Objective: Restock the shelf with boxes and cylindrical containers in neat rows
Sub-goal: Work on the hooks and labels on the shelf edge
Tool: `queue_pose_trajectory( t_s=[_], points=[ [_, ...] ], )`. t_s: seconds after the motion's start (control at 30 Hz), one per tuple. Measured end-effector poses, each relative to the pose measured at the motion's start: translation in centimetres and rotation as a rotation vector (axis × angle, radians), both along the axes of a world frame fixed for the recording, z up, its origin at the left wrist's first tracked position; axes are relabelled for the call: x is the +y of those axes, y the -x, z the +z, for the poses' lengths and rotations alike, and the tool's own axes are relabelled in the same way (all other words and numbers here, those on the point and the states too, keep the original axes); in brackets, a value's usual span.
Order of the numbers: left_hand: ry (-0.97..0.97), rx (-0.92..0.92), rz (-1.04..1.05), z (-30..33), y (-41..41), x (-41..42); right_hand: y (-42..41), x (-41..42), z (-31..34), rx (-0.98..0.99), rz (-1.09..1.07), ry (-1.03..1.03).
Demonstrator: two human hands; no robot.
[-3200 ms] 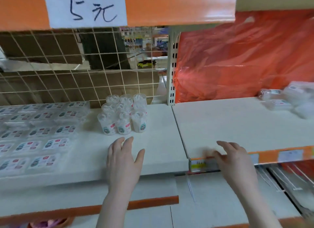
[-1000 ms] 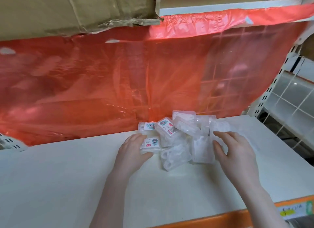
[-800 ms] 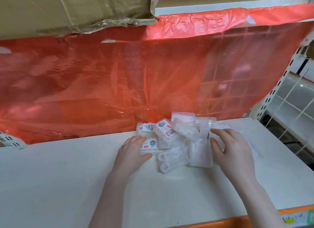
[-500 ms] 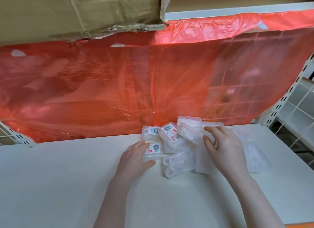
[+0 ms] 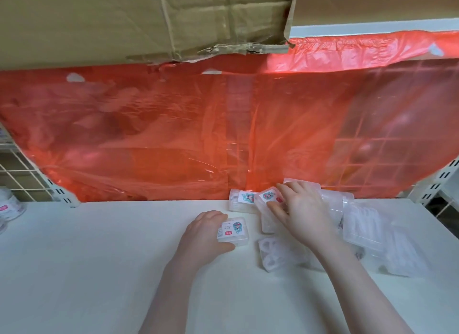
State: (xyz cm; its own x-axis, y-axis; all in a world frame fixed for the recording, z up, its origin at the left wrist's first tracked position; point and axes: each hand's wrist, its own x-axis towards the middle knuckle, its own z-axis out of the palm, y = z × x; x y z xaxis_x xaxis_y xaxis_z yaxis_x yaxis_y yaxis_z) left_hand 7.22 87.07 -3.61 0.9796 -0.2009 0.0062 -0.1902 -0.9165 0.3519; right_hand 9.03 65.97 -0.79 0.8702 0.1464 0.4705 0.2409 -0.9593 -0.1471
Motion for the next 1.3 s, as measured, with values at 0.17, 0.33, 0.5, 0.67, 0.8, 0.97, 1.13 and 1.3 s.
queue_pose_trajectory(
  t_s=[0.17,0.33,0.5,0.67,0.8,0.97,1.13,1.3],
  points=[
    [0.003,0.013,-0.021,-0.5,-0.2,-0.2,-0.4,1.0,0.1,0.126,-0.106,0.149],
    [0.013,0.032,0.003,-0.5,0.0,0.9,-0.6,2.1,1.1,0.231,-0.190,0.272],
    [0.023,0.078,0.051,-0.1,0.4,2.7,-0.7,2.8,1.2,0.298,-0.232,0.319],
    [0.036,0.110,0.081,-0.1,0.7,3.8,-0.4,2.7,1.5,0.364,-0.179,0.299],
    [0.035,0.118,0.070,0.0,0.8,3.4,-0.1,2.4,1.8,0.411,-0.137,0.312],
    [0.012,0.097,0.055,0.0,0.9,2.7,0.5,2.3,1.8,0.411,-0.079,0.326],
    [-0.014,0.098,0.082,0.4,1.7,3.2,1.8,2.1,1.6,0.304,0.043,0.288],
    [-0.020,0.079,0.125,1.3,3.3,4.3,2.9,2.2,0.1,0.105,0.135,0.248]
  ],
)
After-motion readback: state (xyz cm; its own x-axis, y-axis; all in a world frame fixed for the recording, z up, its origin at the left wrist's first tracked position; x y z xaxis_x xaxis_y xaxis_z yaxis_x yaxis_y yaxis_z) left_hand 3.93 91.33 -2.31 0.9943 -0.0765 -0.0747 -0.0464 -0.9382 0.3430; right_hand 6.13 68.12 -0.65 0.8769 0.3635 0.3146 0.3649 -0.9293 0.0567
